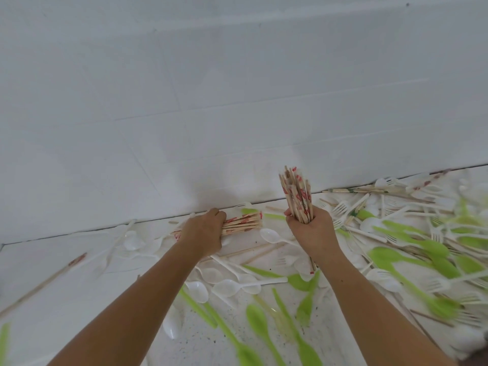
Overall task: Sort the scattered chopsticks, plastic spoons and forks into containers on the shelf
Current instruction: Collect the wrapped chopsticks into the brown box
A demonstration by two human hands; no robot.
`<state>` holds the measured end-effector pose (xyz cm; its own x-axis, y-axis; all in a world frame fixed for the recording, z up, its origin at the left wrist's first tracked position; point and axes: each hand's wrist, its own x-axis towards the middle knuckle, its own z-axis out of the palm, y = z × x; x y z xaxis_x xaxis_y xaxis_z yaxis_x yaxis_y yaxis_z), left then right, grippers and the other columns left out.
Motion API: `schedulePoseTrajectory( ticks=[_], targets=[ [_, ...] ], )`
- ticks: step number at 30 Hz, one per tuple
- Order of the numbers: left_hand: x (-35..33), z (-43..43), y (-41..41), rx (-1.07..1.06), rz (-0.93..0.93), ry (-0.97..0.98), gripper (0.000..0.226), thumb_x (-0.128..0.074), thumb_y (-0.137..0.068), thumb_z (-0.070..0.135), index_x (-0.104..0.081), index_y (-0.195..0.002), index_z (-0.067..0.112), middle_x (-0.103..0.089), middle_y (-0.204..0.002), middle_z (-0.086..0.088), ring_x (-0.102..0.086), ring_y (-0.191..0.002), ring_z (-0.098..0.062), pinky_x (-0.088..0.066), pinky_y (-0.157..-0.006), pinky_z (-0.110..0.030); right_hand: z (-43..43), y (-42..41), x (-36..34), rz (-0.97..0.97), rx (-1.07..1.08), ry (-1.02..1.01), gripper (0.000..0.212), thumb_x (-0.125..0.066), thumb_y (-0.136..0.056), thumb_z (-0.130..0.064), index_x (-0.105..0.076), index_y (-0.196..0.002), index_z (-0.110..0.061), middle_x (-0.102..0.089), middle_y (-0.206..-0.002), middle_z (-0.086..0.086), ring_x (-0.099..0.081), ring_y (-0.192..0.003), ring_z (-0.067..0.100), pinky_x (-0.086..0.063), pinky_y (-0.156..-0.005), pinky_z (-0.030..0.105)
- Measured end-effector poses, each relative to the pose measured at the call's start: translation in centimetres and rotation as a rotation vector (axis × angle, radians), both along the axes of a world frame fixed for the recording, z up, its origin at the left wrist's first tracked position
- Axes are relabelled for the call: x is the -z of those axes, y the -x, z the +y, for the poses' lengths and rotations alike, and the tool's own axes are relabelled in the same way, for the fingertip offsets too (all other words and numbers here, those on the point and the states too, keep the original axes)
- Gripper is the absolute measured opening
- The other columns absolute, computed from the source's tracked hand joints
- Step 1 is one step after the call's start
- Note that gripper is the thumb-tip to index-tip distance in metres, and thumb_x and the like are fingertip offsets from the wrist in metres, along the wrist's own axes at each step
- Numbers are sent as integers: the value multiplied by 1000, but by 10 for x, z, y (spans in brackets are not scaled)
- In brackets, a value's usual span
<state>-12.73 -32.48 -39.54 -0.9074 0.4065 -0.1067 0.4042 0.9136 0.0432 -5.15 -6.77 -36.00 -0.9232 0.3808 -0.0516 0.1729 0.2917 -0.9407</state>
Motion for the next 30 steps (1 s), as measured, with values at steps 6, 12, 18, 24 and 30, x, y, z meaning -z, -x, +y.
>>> schedulePoseTrajectory(
  ticks=[6, 12, 18, 24, 30],
  targets=[
    [-9, 4, -3, -1, -33, 15, 26, -65, -87, 36, -62, -111, 27, -62, -108, 5, -65, -102, -25, -51, -80, -38, 6, -7, 12, -109, -345, -426, 11, -66, -85, -18, -68, -76, -24, -65, -67, 1, -62, -62, 18, -49, -57, 32],
    [-15, 6, -3, -71, -60, -19, 20, -64, -81, 27, -64, -101, 24, -62, -99, 6, -66, -97, -26, -52, -74, -35, -11, 4, 10, -197, -870, -1128, 38, -60, -77, -27, -66, -111, -43, -50, -74, -8, -55, -70, 20, -33, -51, 26],
    [-28, 5, 2, -235, -63, -198, 24, -62, -81, 16, -71, -99, 28, -68, -95, 3, -67, -90, -28, -54, -70, -36, -18, 18, 9, -198, -964, -1334, 26, -61, -77, -19, -67, -102, -27, -55, -84, -3, -57, -73, 26, -40, -60, 29],
    [-52, 0, 0, -340, -26, -356, 20, -67, -84, 20, -72, -101, 30, -68, -86, 6, -65, -82, -27, -55, -70, -34, -22, 15, 11, -191, -1044, -1463, 22, -63, -81, -24, -59, -102, -20, -58, -85, -1, -57, -68, 24, -43, -58, 31],
    [-83, -3, -14, -413, -10, -623, 14, -72, -92, 18, -73, -104, 23, -69, -86, 5, -64, -75, -16, -49, -60, -23, -26, 12, 4, -200, -1015, -1447, 22, -62, -83, -28, -59, -104, -23, -55, -86, -3, -60, -72, 23, -45, -60, 31]
  ],
)
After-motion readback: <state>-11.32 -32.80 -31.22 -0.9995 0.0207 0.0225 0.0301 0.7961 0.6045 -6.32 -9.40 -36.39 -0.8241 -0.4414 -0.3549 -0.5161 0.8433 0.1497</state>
